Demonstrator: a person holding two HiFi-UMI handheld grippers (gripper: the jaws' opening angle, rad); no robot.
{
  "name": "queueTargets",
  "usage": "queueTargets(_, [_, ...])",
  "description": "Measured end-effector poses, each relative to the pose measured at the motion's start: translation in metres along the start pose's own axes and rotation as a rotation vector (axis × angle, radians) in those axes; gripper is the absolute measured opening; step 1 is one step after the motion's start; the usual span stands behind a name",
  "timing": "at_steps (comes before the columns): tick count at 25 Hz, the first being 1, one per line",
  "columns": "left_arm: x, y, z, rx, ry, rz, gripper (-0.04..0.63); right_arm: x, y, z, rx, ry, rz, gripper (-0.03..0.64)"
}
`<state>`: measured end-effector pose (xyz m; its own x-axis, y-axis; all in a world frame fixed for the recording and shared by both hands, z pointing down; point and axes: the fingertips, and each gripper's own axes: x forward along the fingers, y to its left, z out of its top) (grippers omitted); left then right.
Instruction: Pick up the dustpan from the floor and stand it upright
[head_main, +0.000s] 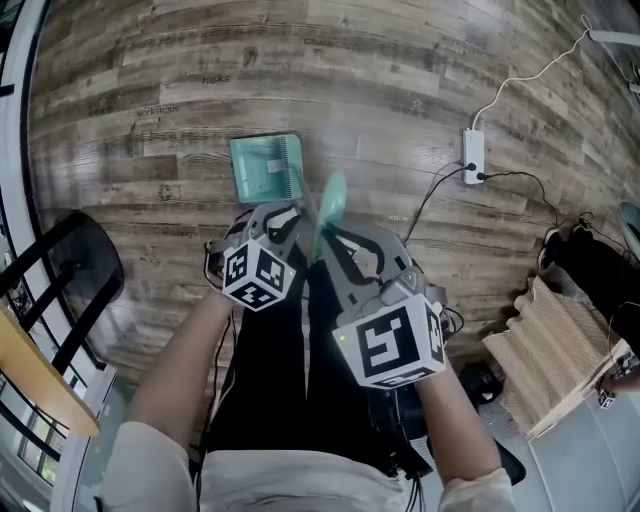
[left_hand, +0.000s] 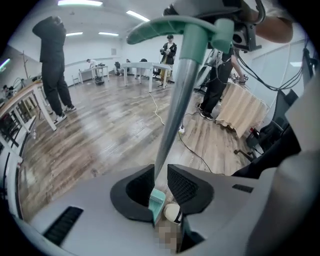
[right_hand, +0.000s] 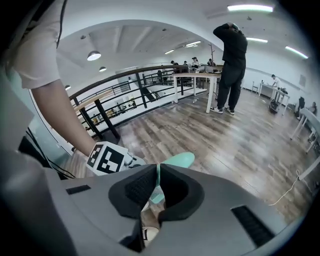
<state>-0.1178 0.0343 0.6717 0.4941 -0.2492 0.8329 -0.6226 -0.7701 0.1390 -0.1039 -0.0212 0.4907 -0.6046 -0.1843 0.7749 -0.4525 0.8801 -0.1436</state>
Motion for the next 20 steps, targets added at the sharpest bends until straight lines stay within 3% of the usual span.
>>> queueTargets(4, [-0.052, 0.016, -0.007, -0.23, -0.087, 0.069, 0.098, 0.001, 0.009, 0.003, 0.035, -0.019, 0.046, 0.043])
queueTargets(7, [-0.108, 0.028, 0.017, -0.402, -0.21, 0.139, 0.089, -0.019, 0.01, 0.015, 0.099, -0.069, 0.062, 0.043])
queueTargets(9, [-0.147, 0.032, 0.038, -0.468, -0.259, 0.181, 0.058, -0.037, 0.009, 0.026, 0.14, -0.094, 0.054, 0.043])
queueTargets(16, [-0.277, 0.019, 0.115, -0.532, -0.297, 0.23, 0.023, -0.123, 0.012, 0.054, 0.217, -0.132, -0.025, 0.043])
queueTargets(20, [-0.335, -0.007, 0.155, -0.511, -0.318, 0.225, 0.023, -0.184, 0.016, 0.078, 0.263, -0.196, -0.077, 0.043])
